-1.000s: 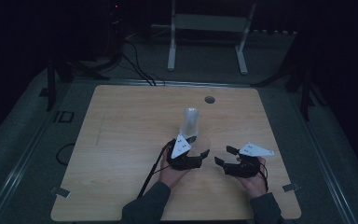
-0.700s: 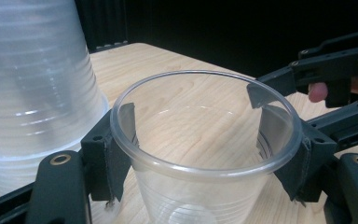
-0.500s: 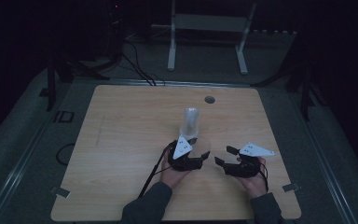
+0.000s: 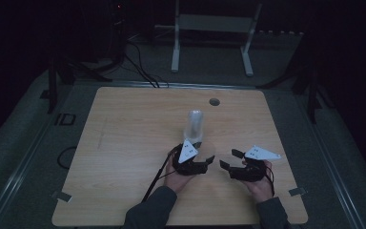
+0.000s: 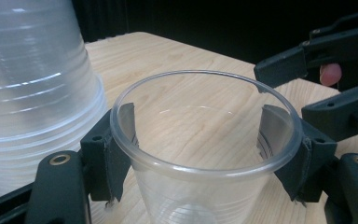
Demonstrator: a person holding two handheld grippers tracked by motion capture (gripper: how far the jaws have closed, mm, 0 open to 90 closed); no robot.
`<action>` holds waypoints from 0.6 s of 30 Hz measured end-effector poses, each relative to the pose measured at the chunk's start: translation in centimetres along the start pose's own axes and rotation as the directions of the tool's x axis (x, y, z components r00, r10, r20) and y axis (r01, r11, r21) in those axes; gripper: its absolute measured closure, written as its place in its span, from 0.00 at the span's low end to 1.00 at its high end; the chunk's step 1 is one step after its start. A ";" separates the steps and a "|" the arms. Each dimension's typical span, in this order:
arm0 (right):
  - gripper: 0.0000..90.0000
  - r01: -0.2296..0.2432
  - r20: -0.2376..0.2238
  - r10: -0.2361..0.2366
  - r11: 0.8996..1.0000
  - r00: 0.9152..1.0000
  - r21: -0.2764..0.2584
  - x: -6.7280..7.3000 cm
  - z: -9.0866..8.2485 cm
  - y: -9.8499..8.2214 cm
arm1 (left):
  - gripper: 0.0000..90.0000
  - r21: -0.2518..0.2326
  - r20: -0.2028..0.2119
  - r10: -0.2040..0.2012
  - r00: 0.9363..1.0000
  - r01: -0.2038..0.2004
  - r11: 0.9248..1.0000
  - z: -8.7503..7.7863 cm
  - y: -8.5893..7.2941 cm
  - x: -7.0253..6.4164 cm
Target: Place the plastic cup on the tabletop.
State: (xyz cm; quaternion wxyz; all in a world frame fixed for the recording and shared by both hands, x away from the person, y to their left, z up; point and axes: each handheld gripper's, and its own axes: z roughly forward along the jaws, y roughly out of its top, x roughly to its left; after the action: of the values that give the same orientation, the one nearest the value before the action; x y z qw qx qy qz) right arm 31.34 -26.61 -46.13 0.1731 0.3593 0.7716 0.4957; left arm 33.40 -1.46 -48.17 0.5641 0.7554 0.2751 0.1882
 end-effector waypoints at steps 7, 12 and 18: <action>0.30 -0.001 0.002 0.001 1.000 1.000 -0.001 0.0 0.0 0.0 | 0.31 0.013 -0.008 0.004 1.000 -0.004 1.000 0.3 -0.3 0.0; 0.30 -0.002 0.002 0.002 1.000 1.000 -0.001 0.0 0.0 0.0 | 0.31 0.020 -0.008 0.004 1.000 -0.004 1.000 0.5 -0.5 0.0; 0.30 -0.004 0.003 0.004 1.000 1.000 -0.001 -0.1 0.0 0.0 | 0.31 0.024 -0.005 0.005 1.000 -0.005 1.000 0.6 -0.6 0.1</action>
State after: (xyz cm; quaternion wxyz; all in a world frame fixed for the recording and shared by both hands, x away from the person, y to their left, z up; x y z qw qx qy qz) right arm 31.34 -26.68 -46.13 0.1735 0.3613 0.7703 0.4959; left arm 33.70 -1.70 -48.87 0.5537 0.7625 0.2769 0.1881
